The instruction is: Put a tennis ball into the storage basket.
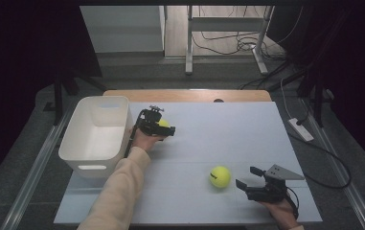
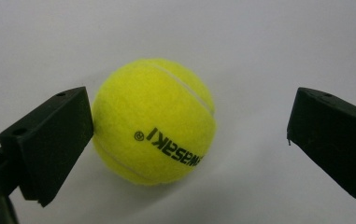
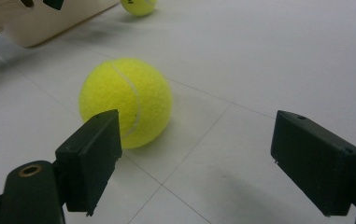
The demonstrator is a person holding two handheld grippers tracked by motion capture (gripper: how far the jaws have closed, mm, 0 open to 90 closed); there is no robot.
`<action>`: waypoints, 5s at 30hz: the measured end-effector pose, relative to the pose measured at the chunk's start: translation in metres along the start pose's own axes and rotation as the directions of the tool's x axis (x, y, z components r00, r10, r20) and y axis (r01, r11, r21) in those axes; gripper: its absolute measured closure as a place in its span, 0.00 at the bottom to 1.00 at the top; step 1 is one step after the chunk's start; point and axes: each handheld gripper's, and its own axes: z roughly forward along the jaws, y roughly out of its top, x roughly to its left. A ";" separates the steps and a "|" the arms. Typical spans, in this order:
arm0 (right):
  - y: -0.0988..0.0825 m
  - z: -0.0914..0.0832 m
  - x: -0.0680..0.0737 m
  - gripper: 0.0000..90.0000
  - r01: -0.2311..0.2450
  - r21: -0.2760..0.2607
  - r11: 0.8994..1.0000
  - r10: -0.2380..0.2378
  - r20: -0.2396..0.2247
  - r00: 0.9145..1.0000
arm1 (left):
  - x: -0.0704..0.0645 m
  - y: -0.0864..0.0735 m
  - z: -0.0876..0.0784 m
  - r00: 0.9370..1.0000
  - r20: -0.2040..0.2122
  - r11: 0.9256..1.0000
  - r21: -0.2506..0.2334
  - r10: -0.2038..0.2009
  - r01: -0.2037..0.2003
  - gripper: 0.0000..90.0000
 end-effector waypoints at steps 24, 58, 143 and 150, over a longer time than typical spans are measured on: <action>0.000 0.000 0.000 0.18 0.002 0.001 1.000 -0.002 -0.001 1.000 | 0.003 0.000 0.018 0.990 -0.144 0.999 0.037 -0.001 0.006 0.29; 0.000 0.000 -0.001 0.18 0.001 0.001 1.000 -0.001 0.008 1.000 | -0.005 -0.014 -0.020 1.000 -0.010 0.996 -0.088 0.007 -0.008 0.30; 0.000 -0.001 0.000 0.18 0.006 -0.005 1.000 -0.006 0.021 1.000 | -0.030 -0.025 -0.120 0.981 0.157 0.926 -0.376 0.114 -0.047 0.30; 0.000 -0.001 0.000 0.18 0.005 -0.008 1.000 -0.005 0.024 1.000 | -0.031 -0.024 -0.128 0.982 0.150 0.918 -0.392 0.118 -0.051 0.30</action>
